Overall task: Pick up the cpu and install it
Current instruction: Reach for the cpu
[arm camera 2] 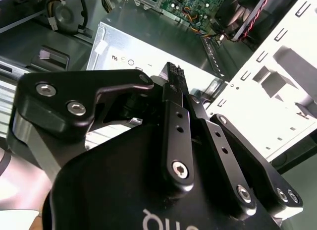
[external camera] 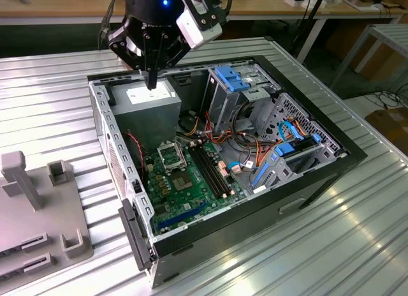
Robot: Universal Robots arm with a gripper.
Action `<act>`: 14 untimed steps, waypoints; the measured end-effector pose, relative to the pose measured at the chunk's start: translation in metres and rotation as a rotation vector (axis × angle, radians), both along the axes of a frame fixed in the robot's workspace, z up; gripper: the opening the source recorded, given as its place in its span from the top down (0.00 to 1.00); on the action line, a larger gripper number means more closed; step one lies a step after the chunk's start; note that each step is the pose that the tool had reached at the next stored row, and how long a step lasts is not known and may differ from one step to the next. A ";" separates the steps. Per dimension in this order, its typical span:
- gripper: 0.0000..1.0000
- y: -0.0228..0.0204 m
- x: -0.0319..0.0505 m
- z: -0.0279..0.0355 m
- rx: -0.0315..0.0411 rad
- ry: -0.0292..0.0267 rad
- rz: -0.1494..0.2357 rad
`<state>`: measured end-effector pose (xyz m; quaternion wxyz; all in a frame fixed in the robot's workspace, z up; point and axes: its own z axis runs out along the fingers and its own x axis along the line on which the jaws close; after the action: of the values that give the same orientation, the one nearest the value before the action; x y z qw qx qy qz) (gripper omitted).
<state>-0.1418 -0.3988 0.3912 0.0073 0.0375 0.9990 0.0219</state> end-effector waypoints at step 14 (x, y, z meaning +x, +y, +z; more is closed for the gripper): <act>0.89 0.0000 -0.0088 -0.0007 0.0000 0.0039 0.000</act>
<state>-0.1506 -0.3988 0.3905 0.0053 0.0375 0.9990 0.0218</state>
